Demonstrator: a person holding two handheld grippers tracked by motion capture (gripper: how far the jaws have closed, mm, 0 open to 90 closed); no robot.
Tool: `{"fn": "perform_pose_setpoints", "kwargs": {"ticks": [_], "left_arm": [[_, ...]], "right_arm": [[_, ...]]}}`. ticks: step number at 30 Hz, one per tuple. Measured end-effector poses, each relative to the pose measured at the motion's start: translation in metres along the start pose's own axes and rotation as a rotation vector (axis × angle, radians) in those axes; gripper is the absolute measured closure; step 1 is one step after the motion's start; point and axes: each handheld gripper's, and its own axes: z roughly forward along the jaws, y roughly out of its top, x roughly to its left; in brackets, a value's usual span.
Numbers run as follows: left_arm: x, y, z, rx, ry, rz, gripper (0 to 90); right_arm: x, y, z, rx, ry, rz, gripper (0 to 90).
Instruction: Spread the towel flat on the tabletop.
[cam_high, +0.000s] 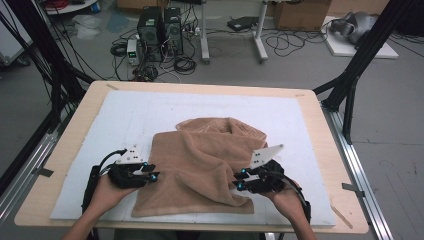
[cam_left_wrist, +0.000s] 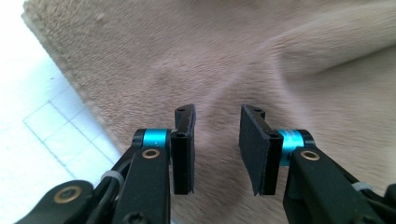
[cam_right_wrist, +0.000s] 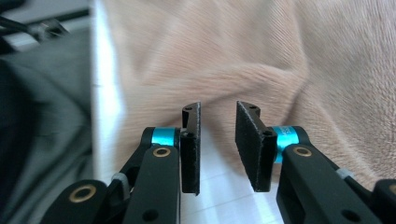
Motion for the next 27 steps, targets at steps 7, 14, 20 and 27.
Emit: {"fn": "perform_pose_setpoints", "kwargs": {"ticks": [7,14,20,27], "left_arm": [[-0.005,-0.001,0.011,0.024,-0.005,0.033,79.9],[-0.013,-0.001,0.005,0.014,-0.034,0.051,86.6],[-0.019,0.007,0.002,-0.033,-0.057,0.047,86.7],[-0.011,0.007,0.013,-0.006,0.030,0.029,86.7]], "right_arm": [[-0.016,0.001,0.056,0.117,-0.014,0.056,70.4],[-0.011,0.000,0.032,0.142,-0.018,0.008,87.1],[-0.008,-0.006,-0.025,0.127,-0.135,0.009,87.1],[-0.029,-0.010,-0.011,0.132,-0.165,0.055,86.8]]}}
